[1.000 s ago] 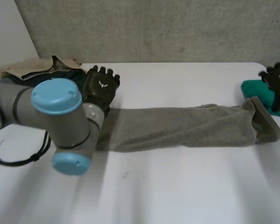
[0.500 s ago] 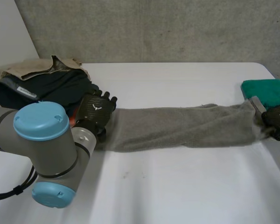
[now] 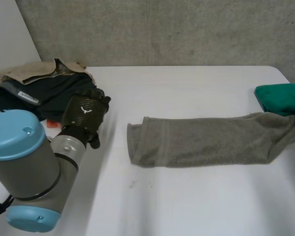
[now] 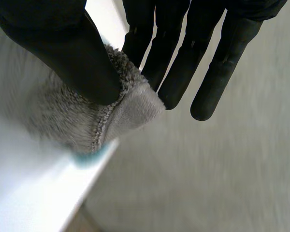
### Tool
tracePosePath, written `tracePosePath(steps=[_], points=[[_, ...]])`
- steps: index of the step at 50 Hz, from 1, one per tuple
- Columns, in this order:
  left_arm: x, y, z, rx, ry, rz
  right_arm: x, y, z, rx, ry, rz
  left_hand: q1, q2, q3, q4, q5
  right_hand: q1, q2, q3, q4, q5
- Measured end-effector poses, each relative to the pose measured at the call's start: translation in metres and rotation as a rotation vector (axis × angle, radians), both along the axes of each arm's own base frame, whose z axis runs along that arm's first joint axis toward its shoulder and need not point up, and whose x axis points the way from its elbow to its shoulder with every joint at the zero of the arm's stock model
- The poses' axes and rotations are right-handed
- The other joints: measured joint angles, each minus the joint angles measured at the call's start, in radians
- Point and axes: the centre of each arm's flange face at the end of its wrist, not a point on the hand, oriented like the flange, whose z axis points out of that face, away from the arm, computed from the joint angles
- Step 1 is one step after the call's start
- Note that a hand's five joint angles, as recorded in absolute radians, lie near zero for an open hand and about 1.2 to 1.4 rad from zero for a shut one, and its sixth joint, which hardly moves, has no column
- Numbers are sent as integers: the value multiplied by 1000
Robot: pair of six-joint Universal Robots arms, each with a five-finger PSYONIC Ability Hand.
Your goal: Fold the laundry.
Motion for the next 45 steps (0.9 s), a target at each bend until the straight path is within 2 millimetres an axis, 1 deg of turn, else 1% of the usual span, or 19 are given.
tracePosePath(steps=[3,6,8,9,10,13,16,18,19,21,23,24,27,29,32,33,36,40,45], points=[[6,0,5,-11,8,17,63,15,15,-46,-39,161,0,0,0,0,0,0,0,2,0,0],[11,0,10,-19,16,30,118,37,22,-73,-74,323,0,0,0,0,0,0,0,2,0,0],[13,1,11,-22,21,33,142,48,21,-80,-85,400,0,0,0,0,0,0,1,2,0,0],[15,2,13,-25,28,38,177,67,18,-86,-99,520,0,0,0,0,0,0,1,2,0,0],[16,2,15,-27,34,40,197,81,13,-83,-106,596,0,0,0,0,0,0,1,2,0,0],[18,4,17,-26,49,44,245,120,-6,-58,-115,793,0,0,0,0,0,0,1,2,0,0],[19,6,17,-21,63,45,281,163,-35,3,-112,970,0,0,0,0,0,0,1,2,0,0],[19,7,17,-18,67,45,289,177,-46,31,-107,1020,0,0,0,0,0,0,1,2,0,0],[19,7,16,-15,70,44,296,192,-60,65,-98,1067,0,0,0,0,0,0,1,2,0,0],[18,8,16,-12,72,42,299,202,-69,90,-89,1092,0,0,0,0,0,0,-2,-3,-5,-2],[17,8,15,-11,74,38,299,212,-78,119,-79,1113,0,0,0,0,0,-140,-193,-198,-194,-160],[16,8,15,-12,75,37,299,212,-79,122,-78,1113,0,0,0,0,0,-164,-219,-225,-216,-181],[10,6,18,-30,85,22,293,214,-74,127,-87,1094,0,0,0,0,0,-733,-802,-794,-785,-767],[2,6,19,-48,95,2,286,208,-65,122,-107,1055,0,0,0,0,0,-876,-937,-940,-944,-913],[-14,7,22,-77,113,-44,274,196,-52,123,-145,988,0,0,0,0,0,-890,-967,-980,-985,-935],[-21,8,23,-87,120,-62,261,185,-42,132,-193,920,0,0,0,0,0,-890,-967,-981,-988,-935],[-42,11,21,-101,133,-116,234,167,-32,182,-300,790,0,0,0,0,0,-890,-967,-981,-988,-935],[-67,15,14,-100,137,-176,207,153,-33,262,-404,661,0,0,0,0,0,-890,-967,-981,-988,-935],[-93,19,-6,-72,120,-236,166,137,-50,378,-474,485,0,0,0,0,0,-890,-967,-981,-988,-935]])
